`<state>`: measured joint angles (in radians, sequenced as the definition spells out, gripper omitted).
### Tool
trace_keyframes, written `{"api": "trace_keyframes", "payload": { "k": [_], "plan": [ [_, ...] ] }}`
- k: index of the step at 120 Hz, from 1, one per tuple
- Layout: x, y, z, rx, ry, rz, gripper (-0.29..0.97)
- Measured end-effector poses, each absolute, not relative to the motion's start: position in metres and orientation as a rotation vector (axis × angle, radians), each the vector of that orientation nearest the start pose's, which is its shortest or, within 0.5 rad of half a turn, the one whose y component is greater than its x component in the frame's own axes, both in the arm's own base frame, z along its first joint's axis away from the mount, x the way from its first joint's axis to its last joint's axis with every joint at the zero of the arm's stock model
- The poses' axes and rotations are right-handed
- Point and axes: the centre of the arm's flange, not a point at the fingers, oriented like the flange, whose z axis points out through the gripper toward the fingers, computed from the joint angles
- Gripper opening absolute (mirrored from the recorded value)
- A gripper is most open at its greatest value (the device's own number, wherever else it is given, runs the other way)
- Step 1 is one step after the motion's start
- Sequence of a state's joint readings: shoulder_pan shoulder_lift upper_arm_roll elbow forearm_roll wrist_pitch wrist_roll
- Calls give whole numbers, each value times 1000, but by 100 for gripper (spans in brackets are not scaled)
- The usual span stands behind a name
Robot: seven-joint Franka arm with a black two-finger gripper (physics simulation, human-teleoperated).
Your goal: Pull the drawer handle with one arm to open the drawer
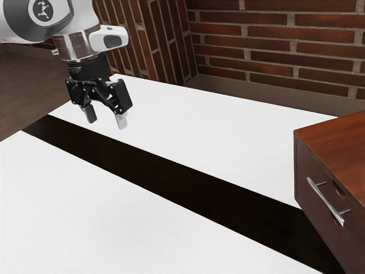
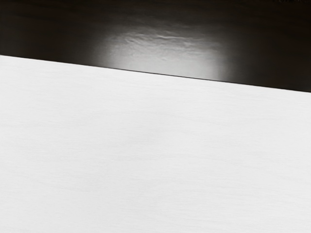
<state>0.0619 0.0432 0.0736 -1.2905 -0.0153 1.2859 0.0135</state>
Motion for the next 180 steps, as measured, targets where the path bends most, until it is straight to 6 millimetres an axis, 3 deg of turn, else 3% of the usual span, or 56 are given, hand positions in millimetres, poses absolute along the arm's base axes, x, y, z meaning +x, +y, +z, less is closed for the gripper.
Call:
{"api": "trace_keyframes", "payload": {
  "k": [24, 41, 54, 92, 112, 132, 144, 164, 174, 180],
  "plan": [
    [527, 62, 708, -3153, -164, 65, 68],
    [491, 54, 794, -3137, -158, -205, 68],
    [477, 49, 819, -3129, -179, -295, 68],
    [464, 4, 842, -3138, -102, -401, 68],
    [465, 11, 841, -3142, -148, -401, 68],
    [478, 26, 828, -3150, -216, -364, 68],
    [492, 35, 807, -3150, -253, -290, 68],
    [523, 49, 717, -3153, -310, -104, 68],
    [527, 56, 678, -3154, -338, -67, 68],
    [516, 60, 666, -3156, -358, -63, 68]
  ]
}}
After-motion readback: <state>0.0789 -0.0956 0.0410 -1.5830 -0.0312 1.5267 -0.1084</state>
